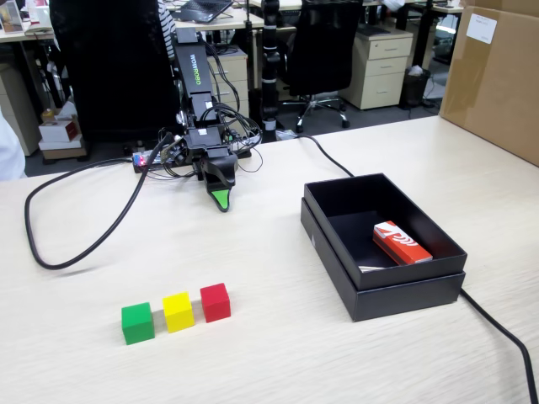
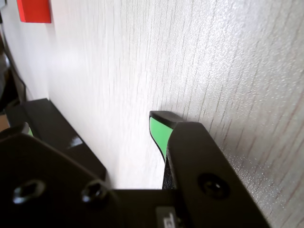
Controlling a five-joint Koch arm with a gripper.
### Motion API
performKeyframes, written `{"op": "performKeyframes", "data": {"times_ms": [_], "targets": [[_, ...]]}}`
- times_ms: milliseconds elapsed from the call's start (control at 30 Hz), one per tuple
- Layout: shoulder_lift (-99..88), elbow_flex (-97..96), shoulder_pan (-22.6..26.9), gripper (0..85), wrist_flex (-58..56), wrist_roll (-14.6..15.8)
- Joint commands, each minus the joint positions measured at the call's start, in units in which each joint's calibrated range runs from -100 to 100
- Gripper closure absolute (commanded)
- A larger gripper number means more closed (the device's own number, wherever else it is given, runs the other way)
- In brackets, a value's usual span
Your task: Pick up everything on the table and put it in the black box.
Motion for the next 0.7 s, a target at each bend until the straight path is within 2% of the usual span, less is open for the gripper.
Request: {"op": "performKeyframes", "data": {"times_ms": [0, 233, 667], "targets": [[0.13, -0.48, -0.15, 36.8, -2.8, -0.05], [0.01, 3.24, -0.54, 37.0, -5.82, -0.05], [0.01, 26.72, -1.03, 37.0, -34.33, 0.39]]}}
